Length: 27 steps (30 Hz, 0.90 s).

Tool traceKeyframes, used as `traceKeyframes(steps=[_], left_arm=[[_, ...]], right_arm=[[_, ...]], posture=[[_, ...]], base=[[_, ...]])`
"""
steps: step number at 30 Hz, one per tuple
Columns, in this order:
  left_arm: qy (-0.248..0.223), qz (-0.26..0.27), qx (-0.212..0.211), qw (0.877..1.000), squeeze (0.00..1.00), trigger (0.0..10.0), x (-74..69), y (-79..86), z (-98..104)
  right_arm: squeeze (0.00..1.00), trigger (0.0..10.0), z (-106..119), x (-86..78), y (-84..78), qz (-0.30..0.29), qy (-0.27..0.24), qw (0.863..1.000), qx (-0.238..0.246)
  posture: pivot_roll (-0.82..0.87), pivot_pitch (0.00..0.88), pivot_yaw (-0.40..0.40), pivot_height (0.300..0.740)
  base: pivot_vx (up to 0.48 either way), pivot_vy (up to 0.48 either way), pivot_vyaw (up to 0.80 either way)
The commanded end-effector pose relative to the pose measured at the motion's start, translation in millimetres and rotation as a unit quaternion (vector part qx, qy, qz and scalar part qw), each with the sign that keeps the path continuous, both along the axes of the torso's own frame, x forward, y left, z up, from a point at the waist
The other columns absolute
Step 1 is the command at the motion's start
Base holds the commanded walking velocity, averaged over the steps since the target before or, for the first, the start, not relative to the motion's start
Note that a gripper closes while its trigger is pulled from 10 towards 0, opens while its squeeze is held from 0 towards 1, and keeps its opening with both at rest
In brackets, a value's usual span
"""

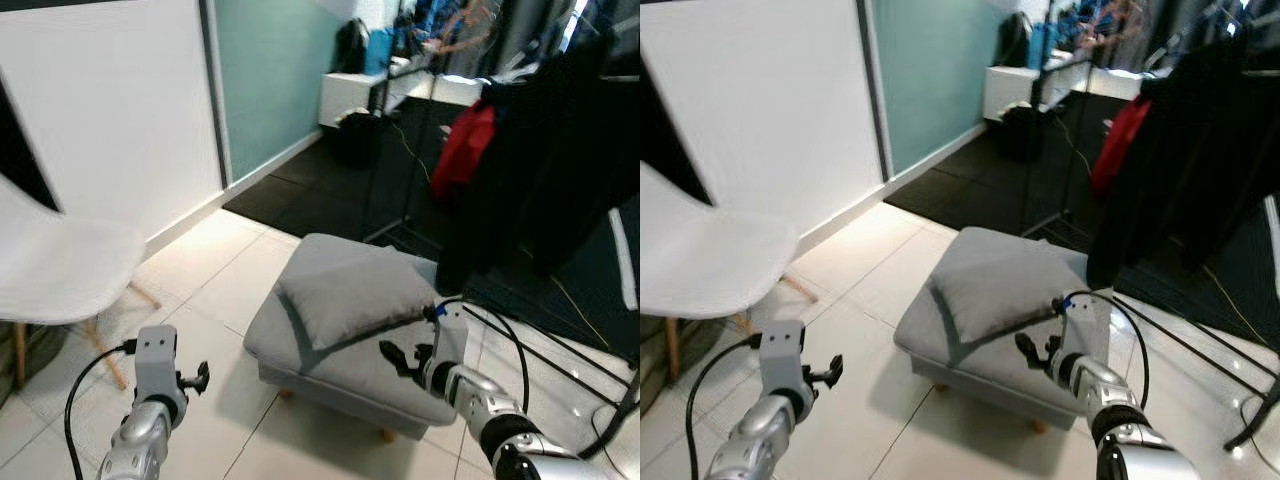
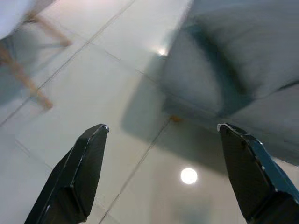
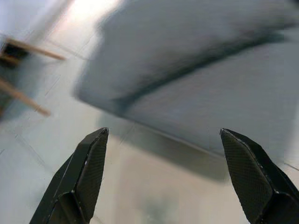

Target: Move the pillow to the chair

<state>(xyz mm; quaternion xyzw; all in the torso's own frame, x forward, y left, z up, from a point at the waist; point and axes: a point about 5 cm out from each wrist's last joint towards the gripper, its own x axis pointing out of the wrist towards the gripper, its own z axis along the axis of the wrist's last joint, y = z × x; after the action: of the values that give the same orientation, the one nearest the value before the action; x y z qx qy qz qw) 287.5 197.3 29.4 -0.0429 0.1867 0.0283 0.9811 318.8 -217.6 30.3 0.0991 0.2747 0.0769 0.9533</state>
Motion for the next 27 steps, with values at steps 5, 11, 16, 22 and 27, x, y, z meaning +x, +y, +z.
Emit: traceKeyframes(steps=[5, 11, 16, 22, 27], left_arm=[[0.009, 0.002, 0.005, 1.000, 0.00, 10.0, -3.2, 3.9, -3.0], [0.012, 0.008, 0.003, 1.000, 0.00, 10.0, -3.6, 3.6, -3.7], [0.015, 0.016, 0.005, 1.000, 0.00, 10.0, -3.8, 4.2, -4.6], [0.011, 0.026, 0.005, 1.000, 0.00, 10.0, -3.2, 7.1, -2.4], [-0.003, 0.033, 0.005, 0.999, 0.00, 10.0, -0.9, 10.4, 3.8]], right_arm=[[0.00, 10.0, 5.9, 6.9, 6.3, -0.003, -0.009, 1.000, 0.005], [0.00, 10.0, 5.6, 6.7, 6.2, -0.002, -0.005, 1.000, 0.003], [0.00, 10.0, 2.0, 4.7, 9.2, 0.009, 0.015, 1.000, 0.006], [0.00, 10.0, 2.1, 5.2, 11.6, 0.007, 0.019, 1.000, 0.020], [0.00, 10.0, 8.0, 9.5, 12.3, -0.012, 0.007, 0.997, 0.072]], posture=[[-0.15, 0.012, -0.035, 0.712], [-0.15, 0.011, -0.036, 0.712], [-0.15, 0.010, -0.036, 0.707], [-0.15, 0.015, -0.035, 0.692], [-0.15, 0.022, -0.034, 0.677]], base=[[0.370, 0.000, -0.27], [0.174, 0.000, 0.00], [0.000, 0.000, 0.00], [0.000, 0.000, 0.00], [0.000, 0.000, 0.00]])
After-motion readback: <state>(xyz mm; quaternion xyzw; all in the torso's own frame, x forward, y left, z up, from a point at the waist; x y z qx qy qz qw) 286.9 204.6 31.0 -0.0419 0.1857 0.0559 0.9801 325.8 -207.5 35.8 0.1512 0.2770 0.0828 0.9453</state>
